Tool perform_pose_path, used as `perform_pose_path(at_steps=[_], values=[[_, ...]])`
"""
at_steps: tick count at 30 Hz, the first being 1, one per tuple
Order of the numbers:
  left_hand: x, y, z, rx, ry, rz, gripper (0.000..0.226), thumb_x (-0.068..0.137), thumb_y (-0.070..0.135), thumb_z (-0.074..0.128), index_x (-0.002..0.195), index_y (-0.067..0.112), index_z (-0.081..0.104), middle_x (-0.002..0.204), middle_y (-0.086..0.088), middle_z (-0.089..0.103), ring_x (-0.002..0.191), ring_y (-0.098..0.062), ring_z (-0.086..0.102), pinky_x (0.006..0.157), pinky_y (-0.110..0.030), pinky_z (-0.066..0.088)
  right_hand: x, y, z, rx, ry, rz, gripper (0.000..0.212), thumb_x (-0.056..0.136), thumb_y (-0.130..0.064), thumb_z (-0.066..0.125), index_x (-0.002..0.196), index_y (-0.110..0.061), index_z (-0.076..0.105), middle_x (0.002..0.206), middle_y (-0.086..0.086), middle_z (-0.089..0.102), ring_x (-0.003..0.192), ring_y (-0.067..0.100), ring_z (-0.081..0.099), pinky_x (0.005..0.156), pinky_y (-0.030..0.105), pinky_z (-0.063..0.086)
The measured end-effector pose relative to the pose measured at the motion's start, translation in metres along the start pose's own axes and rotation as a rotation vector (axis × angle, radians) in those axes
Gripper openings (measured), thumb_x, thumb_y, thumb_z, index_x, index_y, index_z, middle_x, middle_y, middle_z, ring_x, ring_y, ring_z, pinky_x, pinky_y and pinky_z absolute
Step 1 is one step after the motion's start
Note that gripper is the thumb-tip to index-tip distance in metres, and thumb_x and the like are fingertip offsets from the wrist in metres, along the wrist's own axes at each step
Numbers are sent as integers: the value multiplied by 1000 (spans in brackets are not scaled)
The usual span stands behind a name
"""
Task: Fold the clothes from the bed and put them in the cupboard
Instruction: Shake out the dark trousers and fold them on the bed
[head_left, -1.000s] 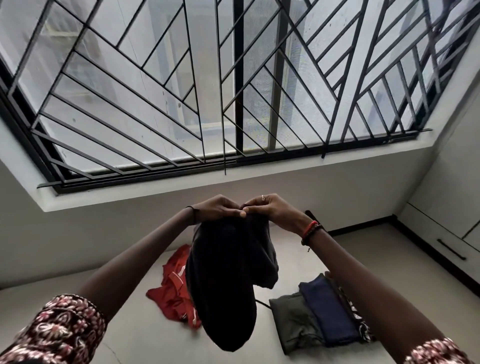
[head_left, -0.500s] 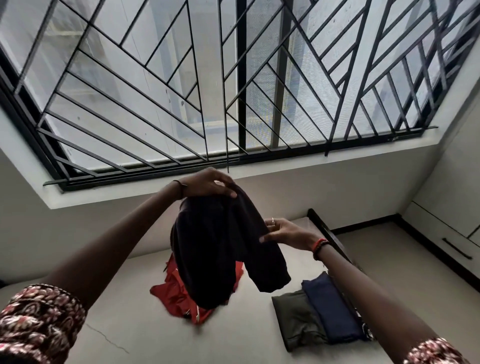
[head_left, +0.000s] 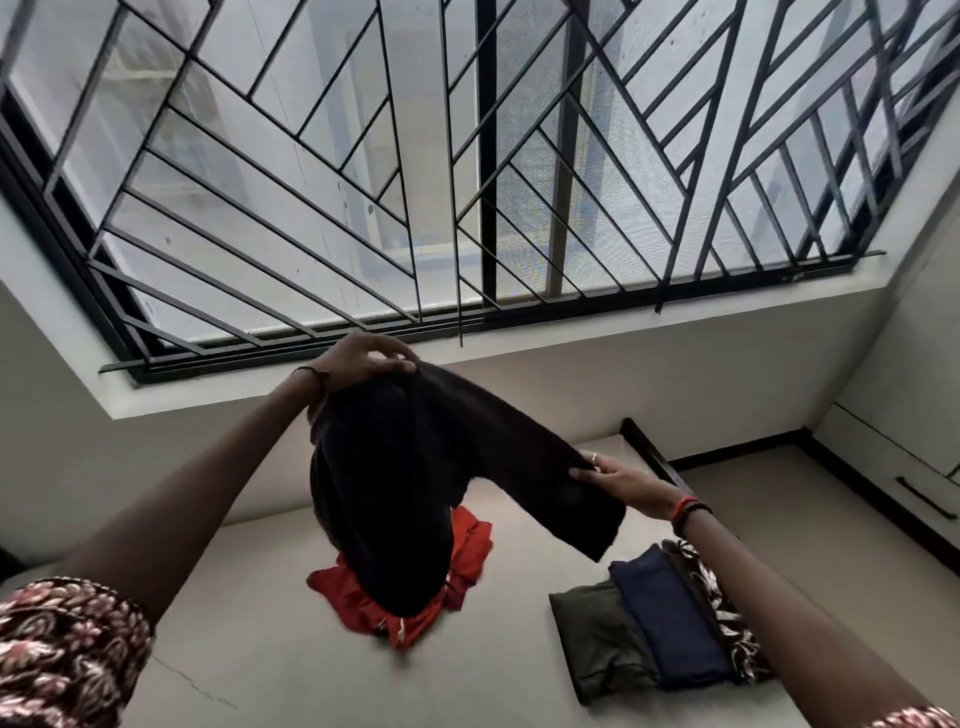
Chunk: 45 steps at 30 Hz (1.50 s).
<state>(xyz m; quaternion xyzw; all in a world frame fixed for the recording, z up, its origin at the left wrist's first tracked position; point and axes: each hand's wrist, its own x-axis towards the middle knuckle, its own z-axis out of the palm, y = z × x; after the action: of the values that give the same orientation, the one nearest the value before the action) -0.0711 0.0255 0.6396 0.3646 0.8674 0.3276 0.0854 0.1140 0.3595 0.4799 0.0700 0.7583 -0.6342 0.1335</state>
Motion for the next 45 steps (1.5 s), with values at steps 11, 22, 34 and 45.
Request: perform_pose_path(at_steps=[11,22,34,45], values=[[-17,-55,77,67,529,-350,28,77,26,75,99,13,65,101,-13,57,90,-26,59,79,-34,44,24,-2,4,-287,203,73,28,77,-32,78,93,-17,61,91,3,65,87,13,58,79,23,46],[-22,6,184,-124,339,141,19,80,11,70,97,11,62,94,6,45,86,8,51,73,-20,48,26,-43,81,-57,-186,-39,43,83,-12,71,123,-21,59,114,1,66,105,9,62,95,25,49],[-47,6,193,-296,137,-44,65,69,27,83,122,12,46,111,2,49,93,-9,51,72,-2,37,11,-22,68,84,-212,-34,46,85,-18,68,127,-4,56,129,18,59,116,23,57,104,37,41],[-53,1,178,-52,-317,-140,40,87,50,58,107,16,65,86,3,59,79,-9,54,64,-22,38,16,-32,76,-22,-75,-22,34,82,-7,71,114,-7,59,101,7,65,91,14,60,89,36,47]])
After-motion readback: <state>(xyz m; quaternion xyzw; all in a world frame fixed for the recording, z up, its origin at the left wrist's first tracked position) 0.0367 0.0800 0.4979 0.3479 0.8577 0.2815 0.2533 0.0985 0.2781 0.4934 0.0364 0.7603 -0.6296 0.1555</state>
